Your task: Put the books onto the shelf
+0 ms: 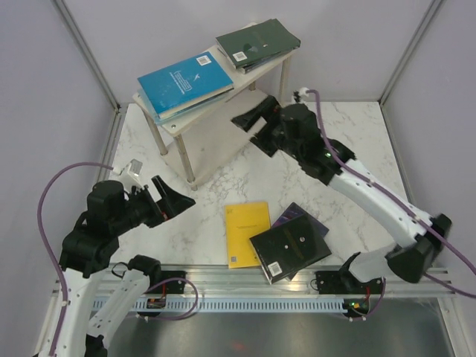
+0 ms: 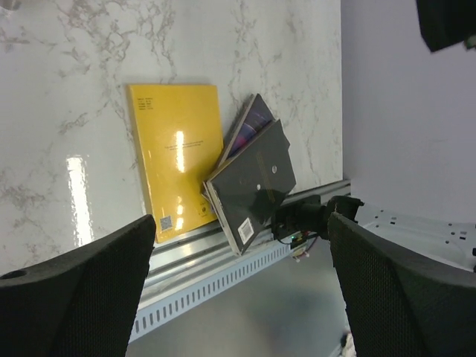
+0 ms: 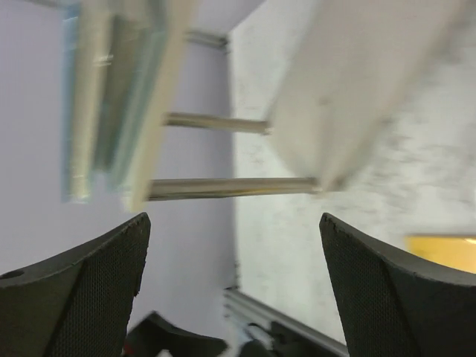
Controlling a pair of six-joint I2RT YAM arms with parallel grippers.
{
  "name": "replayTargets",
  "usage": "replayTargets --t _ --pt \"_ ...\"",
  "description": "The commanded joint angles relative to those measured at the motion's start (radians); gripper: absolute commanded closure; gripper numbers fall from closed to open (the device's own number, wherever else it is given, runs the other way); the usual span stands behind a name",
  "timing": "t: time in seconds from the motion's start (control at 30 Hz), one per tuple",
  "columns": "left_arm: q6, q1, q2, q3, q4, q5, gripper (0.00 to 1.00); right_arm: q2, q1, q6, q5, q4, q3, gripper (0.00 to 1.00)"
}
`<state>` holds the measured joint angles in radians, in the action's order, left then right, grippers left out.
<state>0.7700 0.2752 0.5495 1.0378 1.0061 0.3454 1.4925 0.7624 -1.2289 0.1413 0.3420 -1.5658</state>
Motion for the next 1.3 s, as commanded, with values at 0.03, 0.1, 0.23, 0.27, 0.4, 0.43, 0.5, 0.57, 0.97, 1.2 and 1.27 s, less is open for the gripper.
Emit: replayTargets --t 0.03,0.1,0.23,0.27,0.4,0.43,0.5,0.57,0.97,1.2,1.27 --pt "-0.029 0.001 0.062 -0.068 -0.11 0.181 0.0 -0.319 -0.156 0.14 0.006 0.37 0.312 0.02" --pt "-0.015 0.004 0.092 -0.133 -0.15 0.231 0.0 -0.403 -0.204 0.121 -0.06 0.396 0.504 0.02" --pt "0.021 0.131 0.209 -0.196 -0.23 0.192 0.0 -0.494 -0.227 0.103 -0.115 0.433 0.683 0.02" --pt "0.025 0.175 0.28 -0.193 -0.241 0.16 0.0 -0.489 -0.227 0.112 -0.124 0.445 0.711 0.02" --pt "0.076 0.37 0.429 -0.188 -0.306 0.023 0.0 -0.448 -0.229 0.144 -0.138 0.462 0.722 0.02" --pt "0.096 0.404 0.449 -0.2 -0.335 0.018 0.0 -0.446 -0.227 0.147 -0.14 0.463 0.724 0.02" --pt "0.144 0.427 0.481 -0.248 -0.441 0.02 0.0 -0.446 -0.229 0.164 -0.14 0.463 0.725 0.02" --pt "0.164 0.459 0.506 -0.278 -0.5 0.02 0.0 -0.446 -0.229 0.177 -0.169 0.466 0.73 0.02" --pt "0.239 0.593 0.788 -0.424 -0.991 0.012 0.0 -0.426 -0.23 0.243 -0.282 0.444 0.826 0.02" --pt "0.264 0.619 0.926 -0.41 -1.146 0.02 0.0 -0.437 -0.233 0.264 -0.327 0.419 0.875 0.02" --pt "0.273 0.621 0.951 -0.403 -1.179 0.038 0.01 -0.436 -0.235 0.278 -0.33 0.42 0.874 0.02"
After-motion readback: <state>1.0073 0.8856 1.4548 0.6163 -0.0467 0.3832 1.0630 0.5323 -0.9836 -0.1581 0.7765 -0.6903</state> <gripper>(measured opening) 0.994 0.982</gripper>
